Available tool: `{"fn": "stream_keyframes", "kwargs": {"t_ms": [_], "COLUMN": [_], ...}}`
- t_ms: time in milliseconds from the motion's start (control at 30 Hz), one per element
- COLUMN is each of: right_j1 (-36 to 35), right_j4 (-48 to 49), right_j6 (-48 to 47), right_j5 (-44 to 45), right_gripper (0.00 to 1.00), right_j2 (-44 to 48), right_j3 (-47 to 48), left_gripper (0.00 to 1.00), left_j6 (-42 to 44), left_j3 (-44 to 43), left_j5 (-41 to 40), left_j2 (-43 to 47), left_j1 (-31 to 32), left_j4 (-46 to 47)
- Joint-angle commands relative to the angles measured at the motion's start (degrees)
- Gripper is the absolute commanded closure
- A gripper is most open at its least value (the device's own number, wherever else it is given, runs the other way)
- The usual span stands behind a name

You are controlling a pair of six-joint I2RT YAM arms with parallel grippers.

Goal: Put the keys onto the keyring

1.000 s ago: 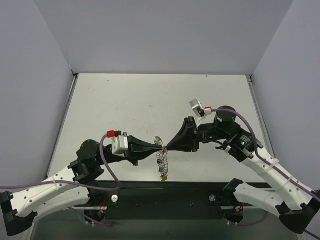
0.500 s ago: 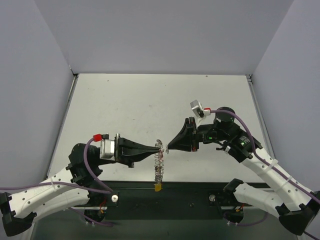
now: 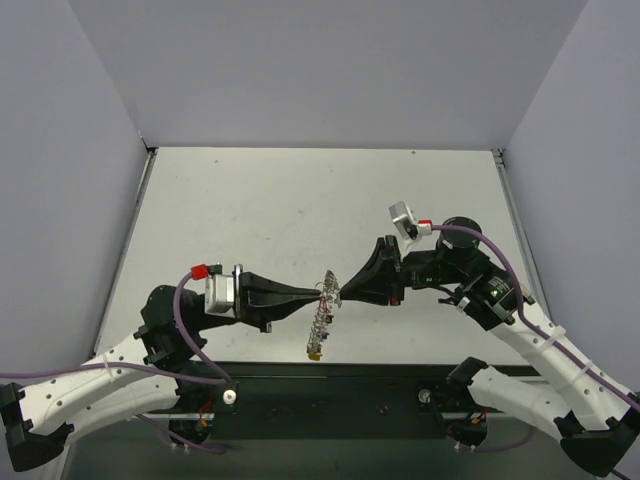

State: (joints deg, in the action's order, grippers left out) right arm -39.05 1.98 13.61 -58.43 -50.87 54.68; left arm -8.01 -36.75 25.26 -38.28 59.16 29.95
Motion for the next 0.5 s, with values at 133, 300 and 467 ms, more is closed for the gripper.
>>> {"fn": "stream_keyframes", "kwargs": {"t_ms": [133, 300, 467], "right_j1": [0.1, 0.1, 0.1], "right_j4": [3.4, 4.5, 4.7], "right_j6": [-0.5, 0.5, 0.6], "right_j5": [-3.9, -5.2, -5.5], "right_gripper": [1.0, 1.0, 1.0], "right_j2": [1.7, 2.3, 2.0], "right_j3": [2.4, 3.3, 3.6], "left_gripper": [1.0, 1.0, 1.0], "left_j6": [-0.4, -0.2, -0.1], "left_j3": [0.6, 0.8, 0.9], "left_j5": [-5.6, -6.4, -5.7], "left_j2": [-1.0, -2.2, -2.8], "left_j1": [0.1, 0.1, 0.1], "left_j4": [5.4, 5.3, 5.5]}}
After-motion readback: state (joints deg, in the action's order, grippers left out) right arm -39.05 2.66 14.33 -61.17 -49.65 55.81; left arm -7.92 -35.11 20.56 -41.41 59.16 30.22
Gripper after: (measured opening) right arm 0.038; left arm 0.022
